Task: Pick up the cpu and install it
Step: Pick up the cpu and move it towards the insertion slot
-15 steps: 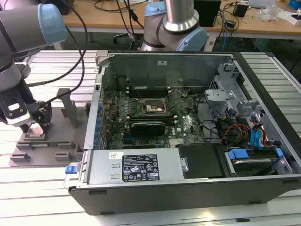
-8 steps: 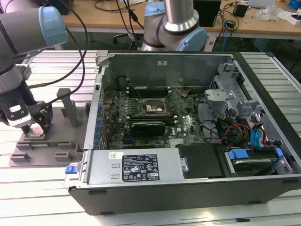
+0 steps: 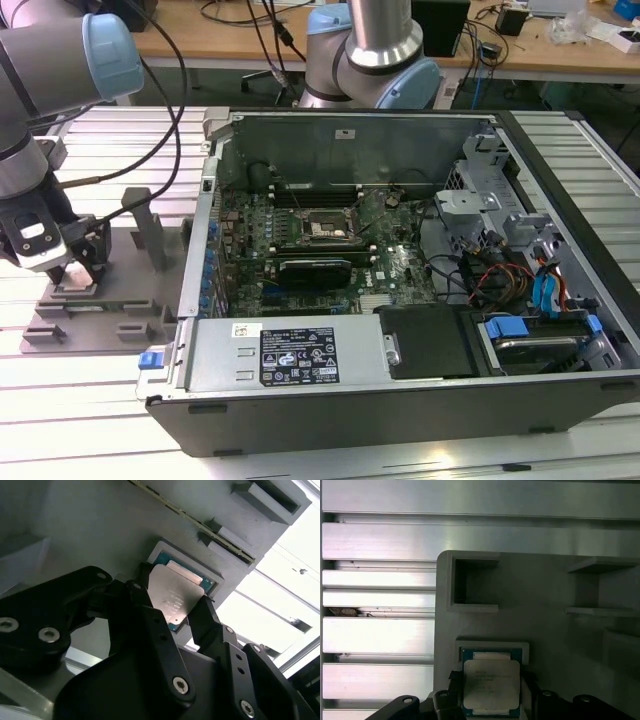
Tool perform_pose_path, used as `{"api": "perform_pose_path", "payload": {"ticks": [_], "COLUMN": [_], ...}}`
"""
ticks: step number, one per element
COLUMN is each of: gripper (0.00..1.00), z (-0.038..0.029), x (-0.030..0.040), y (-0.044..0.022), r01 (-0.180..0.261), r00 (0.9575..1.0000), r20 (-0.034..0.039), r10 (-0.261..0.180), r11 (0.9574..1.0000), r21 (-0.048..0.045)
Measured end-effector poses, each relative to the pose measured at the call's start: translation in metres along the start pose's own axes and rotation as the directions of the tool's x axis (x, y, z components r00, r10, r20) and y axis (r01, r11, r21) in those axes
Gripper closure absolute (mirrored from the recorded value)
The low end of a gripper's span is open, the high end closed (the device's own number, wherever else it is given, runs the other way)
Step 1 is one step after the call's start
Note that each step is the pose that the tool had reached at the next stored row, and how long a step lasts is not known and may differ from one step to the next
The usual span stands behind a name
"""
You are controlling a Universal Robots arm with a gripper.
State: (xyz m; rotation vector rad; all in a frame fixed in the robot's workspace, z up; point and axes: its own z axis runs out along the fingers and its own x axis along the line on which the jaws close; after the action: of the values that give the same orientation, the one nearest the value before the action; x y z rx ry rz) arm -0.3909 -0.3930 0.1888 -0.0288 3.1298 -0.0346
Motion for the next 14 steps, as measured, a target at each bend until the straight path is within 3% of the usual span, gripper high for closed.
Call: {"api": "perform_pose_path", "payload": {"ticks": [1, 14], "gripper": [0.45, 0.45], "z": [0.0, 0.0001], "x": [0.0, 0.0], "y": [0.0, 0.0], "r01": [0.0, 0.0], "r00": [1.0, 1.0], "r20": [0.0, 0.0002], "r10": [0.0, 0.0], "r11": [1.0, 1.0], "r21": [-0.0004, -0.0062]}}
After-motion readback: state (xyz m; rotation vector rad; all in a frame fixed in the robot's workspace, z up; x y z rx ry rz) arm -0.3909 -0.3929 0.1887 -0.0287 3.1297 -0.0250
